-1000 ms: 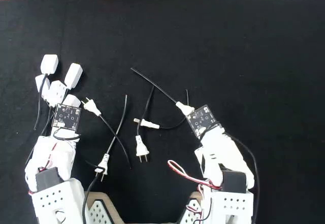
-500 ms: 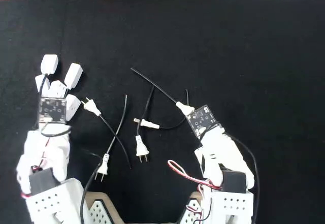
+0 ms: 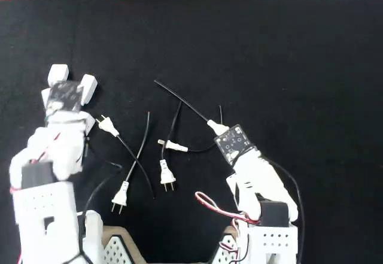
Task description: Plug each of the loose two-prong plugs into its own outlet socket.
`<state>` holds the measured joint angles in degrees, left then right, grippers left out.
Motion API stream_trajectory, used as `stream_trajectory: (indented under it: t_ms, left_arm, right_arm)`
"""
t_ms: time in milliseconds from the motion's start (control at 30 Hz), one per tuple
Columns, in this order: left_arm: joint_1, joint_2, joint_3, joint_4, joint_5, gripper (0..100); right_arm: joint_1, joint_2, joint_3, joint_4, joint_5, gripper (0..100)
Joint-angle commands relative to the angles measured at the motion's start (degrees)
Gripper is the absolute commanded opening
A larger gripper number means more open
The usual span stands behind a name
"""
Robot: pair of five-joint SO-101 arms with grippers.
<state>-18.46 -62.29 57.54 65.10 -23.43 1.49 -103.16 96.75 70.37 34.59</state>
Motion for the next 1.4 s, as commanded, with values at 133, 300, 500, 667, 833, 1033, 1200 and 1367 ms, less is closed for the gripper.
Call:
stream_trajectory:
  t_ms: [133, 300, 500, 667, 833, 1033, 1200, 1367]
  left_arm:
    - [2.86, 19.25, -7.69, -8.79, 2.9, 10]
    - [2.86, 31.3, -8.04, -11.69, 3.25, 10]
    - [2.51, 41.14, -9.27, -14.24, 3.16, 22]
    - [2.42, 44.22, -8.92, -20.57, 3.16, 21]
    - [2.24, 44.04, -9.19, -22.95, 1.93, 21]
    - [0.48, 44.04, -11.03, -21.63, -5.8, 21]
    - [-3.91, 44.04, -16.4, -19.08, -7.74, 21]
    - [-5.67, 44.75, -19.38, -19.43, -7.91, 21]
  right_arm:
    - [-1.67, -2.86, -0.22, 3.34, 0.35, 1.2]
    - [-1.58, -2.86, -0.22, 3.52, 0.35, 1.2]
    - [-1.58, -2.86, -0.22, 3.52, 0.35, 1.2]
    - [-1.58, -2.86, -0.22, 3.52, 0.35, 1.2]
    - [-1.58, -2.86, -0.22, 3.52, 0.35, 1.2]
    - [-1.49, -2.86, -0.22, 3.6, 0.35, 1.2]
    - [-1.49, -2.86, -0.22, 3.6, 0.35, 1.2]
    - [-1.49, -2.86, -0.22, 3.6, 0.35, 1.2]
